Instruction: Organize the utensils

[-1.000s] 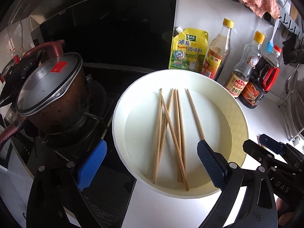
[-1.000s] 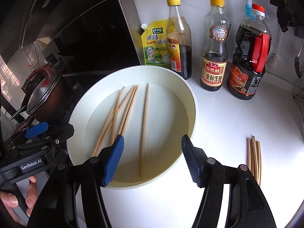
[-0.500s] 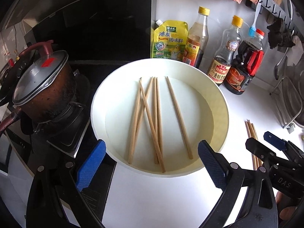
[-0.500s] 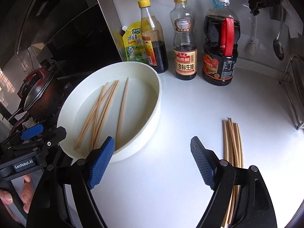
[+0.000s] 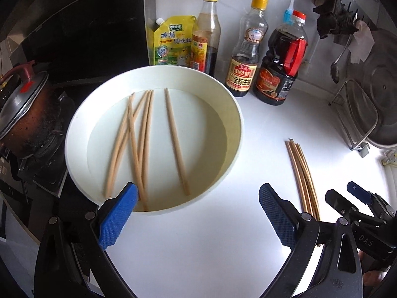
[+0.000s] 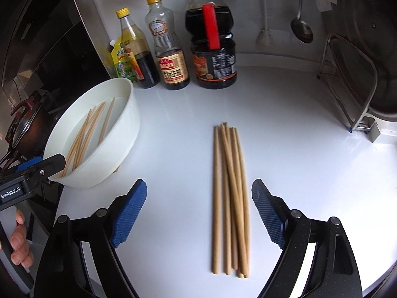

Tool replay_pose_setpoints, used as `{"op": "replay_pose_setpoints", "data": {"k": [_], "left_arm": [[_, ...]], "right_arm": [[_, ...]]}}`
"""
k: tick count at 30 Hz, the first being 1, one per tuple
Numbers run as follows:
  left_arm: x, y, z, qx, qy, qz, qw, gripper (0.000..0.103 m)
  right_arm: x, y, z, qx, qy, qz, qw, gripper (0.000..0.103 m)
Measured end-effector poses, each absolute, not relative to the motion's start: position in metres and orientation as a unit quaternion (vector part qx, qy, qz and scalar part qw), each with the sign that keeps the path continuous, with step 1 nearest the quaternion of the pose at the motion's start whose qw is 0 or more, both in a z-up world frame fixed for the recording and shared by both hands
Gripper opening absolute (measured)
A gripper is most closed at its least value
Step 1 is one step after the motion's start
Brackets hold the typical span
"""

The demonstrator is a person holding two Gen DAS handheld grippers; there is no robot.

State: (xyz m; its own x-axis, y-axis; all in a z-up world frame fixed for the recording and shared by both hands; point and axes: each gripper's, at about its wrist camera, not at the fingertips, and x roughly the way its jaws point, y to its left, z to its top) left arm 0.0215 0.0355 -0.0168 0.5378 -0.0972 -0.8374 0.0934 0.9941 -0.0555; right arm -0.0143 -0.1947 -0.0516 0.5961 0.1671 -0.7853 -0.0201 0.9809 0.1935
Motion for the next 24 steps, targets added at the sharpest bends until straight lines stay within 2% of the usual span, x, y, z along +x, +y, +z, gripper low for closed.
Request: {"op": "replay_pose_setpoints", "data": {"k": [17, 24], "left_arm": [[0.020, -0.041, -0.049, -0.019, 0.483, -0.107, 0.869, 0.097], [0.024, -0.061, -0.063, 0.004, 0.488, -0.100, 0.867, 0.097]], "right_arm": [[-0.017, -0.269, -0.097, 0.086, 0.468, 0.011, 0.879, 0.084], [-0.005, -0.277, -0.117, 0.089, 0.471, 0.022, 0.877, 0.084]]}}
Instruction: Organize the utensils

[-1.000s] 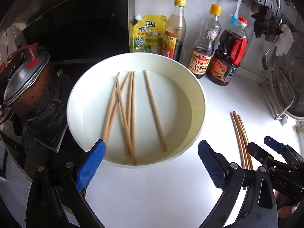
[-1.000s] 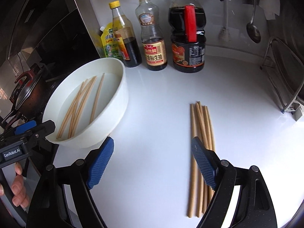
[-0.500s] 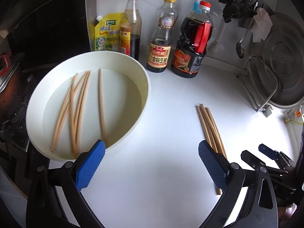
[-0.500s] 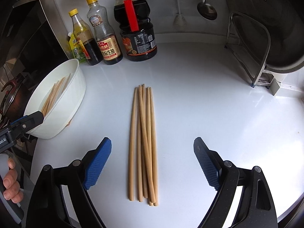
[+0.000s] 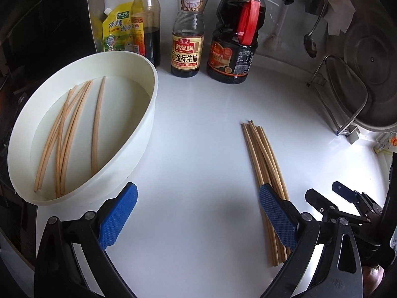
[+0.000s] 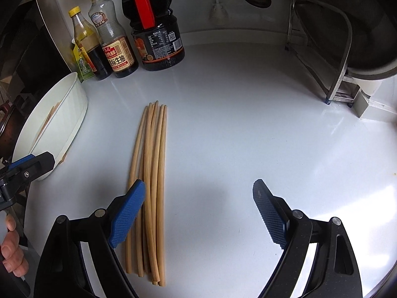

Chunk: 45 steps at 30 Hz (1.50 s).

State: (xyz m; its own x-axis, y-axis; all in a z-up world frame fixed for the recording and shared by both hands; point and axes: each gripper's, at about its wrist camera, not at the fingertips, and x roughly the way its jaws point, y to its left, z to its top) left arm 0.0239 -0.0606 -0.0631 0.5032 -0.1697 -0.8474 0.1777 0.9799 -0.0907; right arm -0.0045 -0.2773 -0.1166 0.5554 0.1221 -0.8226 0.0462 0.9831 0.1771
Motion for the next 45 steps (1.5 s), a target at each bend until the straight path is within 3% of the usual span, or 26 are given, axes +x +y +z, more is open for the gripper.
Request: {"op": "replay_pose_setpoints", "data": {"k": [45], "left_arm": [[0.038, -0.095, -0.100, 0.040, 0.513, -0.085, 0.853, 0.097]], "right_arm": [[0.016, -0.273, -0.144, 0.028, 0.494, 0.030, 0.868, 0.084]]}}
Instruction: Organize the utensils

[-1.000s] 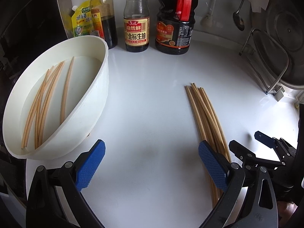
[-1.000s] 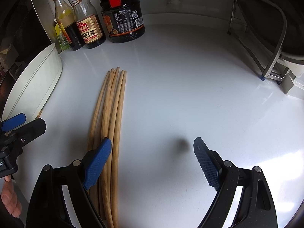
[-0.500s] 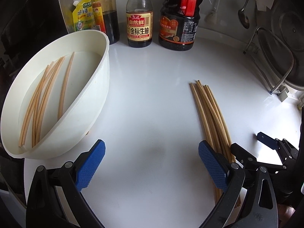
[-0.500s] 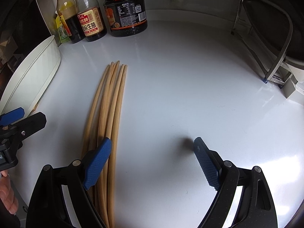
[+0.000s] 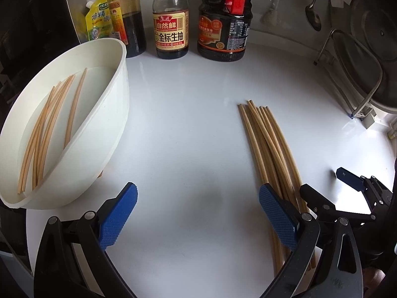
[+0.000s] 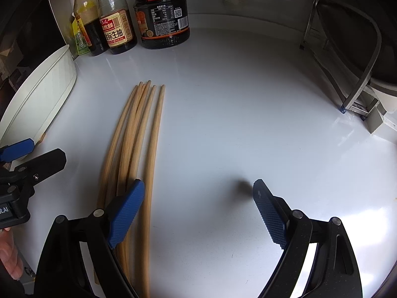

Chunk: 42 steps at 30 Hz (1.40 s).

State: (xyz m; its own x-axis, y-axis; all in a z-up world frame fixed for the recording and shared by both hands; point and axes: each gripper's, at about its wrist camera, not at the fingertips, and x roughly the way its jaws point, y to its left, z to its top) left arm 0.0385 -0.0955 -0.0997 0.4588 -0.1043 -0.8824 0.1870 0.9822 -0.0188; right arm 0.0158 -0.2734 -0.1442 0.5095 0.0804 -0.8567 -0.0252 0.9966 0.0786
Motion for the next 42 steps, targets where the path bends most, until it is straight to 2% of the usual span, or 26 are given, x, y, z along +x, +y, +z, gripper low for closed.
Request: {"op": "replay_pose_setpoints", "data": {"k": [7, 29, 42], "left_arm": [[0.040, -0.102, -0.103, 0.043, 0.516, -0.087, 0.851, 0.097], [0.038, -0.129, -0.128, 0.081, 0.530, -0.097, 0.838, 0.097], [0.039, -0.120, -0.136, 0.066, 0.534, -0.073, 0.840, 0.098]], "right_arm": [[0.014, -0.269, -0.146, 0.000, 0.496, 0.032, 0.868, 0.084], [0.002, -0.302, -0.148, 0.019, 0.488, 0.002, 0.872, 0.084], [0.000, -0.294, -0.148, 0.008, 0.476, 0.016, 0.879, 0.084]]}}
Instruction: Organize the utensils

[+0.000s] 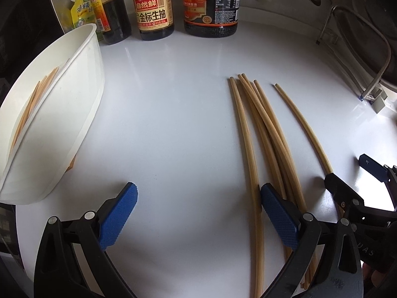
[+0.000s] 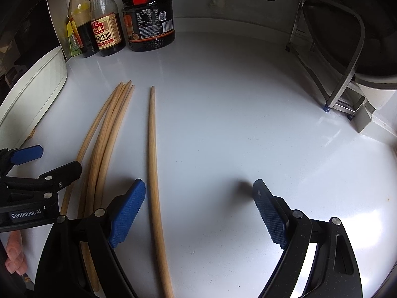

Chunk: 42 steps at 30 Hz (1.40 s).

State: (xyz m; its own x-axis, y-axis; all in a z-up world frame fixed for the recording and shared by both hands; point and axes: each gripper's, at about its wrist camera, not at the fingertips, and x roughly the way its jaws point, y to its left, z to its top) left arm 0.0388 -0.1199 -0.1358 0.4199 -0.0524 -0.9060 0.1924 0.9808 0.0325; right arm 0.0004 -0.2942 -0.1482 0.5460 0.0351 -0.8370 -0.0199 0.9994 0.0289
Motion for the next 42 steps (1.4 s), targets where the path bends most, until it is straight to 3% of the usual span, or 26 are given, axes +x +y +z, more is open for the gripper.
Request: {"op": "replay_pose_setpoints", "data": {"k": [2, 4, 11, 15, 27, 42], "left_arm": [[0.038, -0.119, -0.135, 0.071, 0.528, -0.068, 0.844, 0.095], [0.037, -0.121, -0.132, 0.074, 0.523, -0.075, 0.846, 0.082], [0.034, -0.128, -0.126, 0.075, 0.521, -0.100, 0.844, 0.044], [0.035, -0.131, -0.124, 0.079, 0.525, -0.109, 0.840, 0.007], [0.034, -0.118, -0.096, 0.051, 0.528, -0.130, 0.838, 0.007], [0.053, -0.024, -0.002, 0.031, 0.459, -0.113, 0.881, 0.007]], "right_arm": [[0.000, -0.289, -0.148, 0.000, 0.473, 0.023, 0.881, 0.083], [0.000, -0.286, -0.147, -0.004, 0.470, 0.031, 0.882, 0.079], [0.001, -0.273, -0.143, -0.016, 0.469, 0.061, 0.881, 0.041], [0.003, -0.268, -0.141, -0.025, 0.470, 0.060, 0.880, 0.007], [0.000, -0.283, -0.122, 0.051, 0.472, 0.051, 0.879, 0.006], [0.033, -0.202, -0.029, 0.064, 0.407, 0.091, 0.907, 0.006]]}}
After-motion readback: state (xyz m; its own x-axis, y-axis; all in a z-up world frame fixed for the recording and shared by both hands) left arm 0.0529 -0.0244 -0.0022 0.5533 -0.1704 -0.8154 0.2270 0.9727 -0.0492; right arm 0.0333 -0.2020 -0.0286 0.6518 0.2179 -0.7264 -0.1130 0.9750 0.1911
